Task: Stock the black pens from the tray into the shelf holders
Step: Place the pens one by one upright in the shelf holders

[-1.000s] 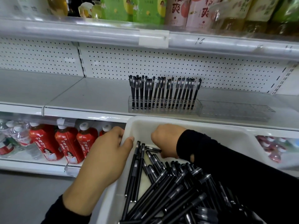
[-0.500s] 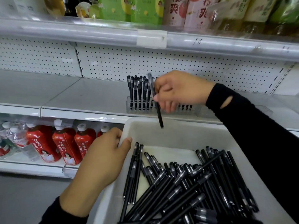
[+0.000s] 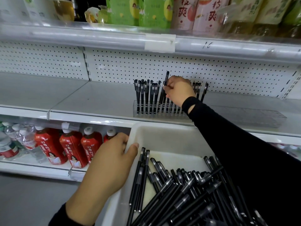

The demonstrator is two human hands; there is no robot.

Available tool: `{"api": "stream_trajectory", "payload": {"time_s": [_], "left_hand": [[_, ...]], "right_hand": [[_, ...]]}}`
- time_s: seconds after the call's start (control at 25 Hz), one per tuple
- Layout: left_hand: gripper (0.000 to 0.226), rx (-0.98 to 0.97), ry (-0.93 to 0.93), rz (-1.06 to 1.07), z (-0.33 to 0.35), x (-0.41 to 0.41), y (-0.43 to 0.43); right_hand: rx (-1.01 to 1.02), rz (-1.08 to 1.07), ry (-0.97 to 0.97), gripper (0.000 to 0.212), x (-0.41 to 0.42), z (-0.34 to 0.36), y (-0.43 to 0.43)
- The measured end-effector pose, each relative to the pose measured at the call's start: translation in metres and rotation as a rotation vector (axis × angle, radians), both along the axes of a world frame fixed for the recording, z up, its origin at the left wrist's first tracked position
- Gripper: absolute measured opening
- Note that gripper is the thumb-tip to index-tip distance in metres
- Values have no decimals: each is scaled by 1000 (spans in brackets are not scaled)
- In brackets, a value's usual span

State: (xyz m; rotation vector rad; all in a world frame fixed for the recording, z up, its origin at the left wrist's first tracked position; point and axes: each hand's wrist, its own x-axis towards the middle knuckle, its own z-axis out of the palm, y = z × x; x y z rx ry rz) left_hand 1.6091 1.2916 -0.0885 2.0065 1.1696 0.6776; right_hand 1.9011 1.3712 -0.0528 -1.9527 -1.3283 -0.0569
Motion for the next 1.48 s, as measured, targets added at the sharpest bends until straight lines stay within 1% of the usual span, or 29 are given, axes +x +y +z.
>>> {"api": "stream_trajectory", "payload": {"time_s": [0.16, 0.36, 0.48, 0.6, 0.72, 0.8, 0.84, 0.92, 0.96, 1.0, 1.04, 1.12, 1.2, 1.28, 1.36, 1.4, 1.48], "left_hand": [[15, -2, 11, 2, -2, 2, 3], [17, -6, 6, -5, -2, 3, 2], [17, -3, 0, -7, -2, 4, 2], [17, -4, -5, -9, -1, 3, 1], [17, 4, -2, -4, -1, 2, 1], [16, 2, -2, -3, -1, 2, 1], [16, 1, -1, -2, -1, 2, 1], [15, 2, 10, -4, -1, 2, 1], [15, 6, 19, -5, 0, 3, 1], [15, 12, 27, -4, 0, 4, 0], [15, 19, 34, -4, 1, 5, 0], [15, 27, 49, 3, 2, 5, -1], [14, 35, 53, 8, 2, 5, -4], [14, 38, 46, 6, 2, 5, -5], [15, 32, 43, 10, 3, 5, -5], [15, 29, 42, 14, 3, 4, -5], [15, 29, 44, 15, 4, 3, -6]], "right_hand": [[-71, -13, -54, 13, 2, -8, 8], [-346, -11, -124, 25, 4, -11, 19], [-378, -30, -81, 26, 5, -14, 24], [-492, -47, -118, 28, 4, -13, 25], [-487, -65, -146, 30, 1, -2, 12], [-403, -4, -179, 35, -6, 11, -10], [-363, 61, -172, 37, -15, 20, -25], [-353, 286, -35, 37, -39, 43, -57], [-409, 423, 45, 36, -53, 53, -72], [-505, 537, 85, 34, -66, 59, -84], [-634, 611, 76, 33, -76, 60, -93], [-944, 636, -32, 32, -93, 46, -104], [-1185, 578, -179, 36, -105, 21, -109], [-1280, 520, -283, 44, -113, 0, -111], [-1289, 496, -355, 50, -115, -12, -111], [-1281, 488, -354, 50, -114, -15, -111], [-1246, 466, -267, 41, -109, -16, -111]]}}
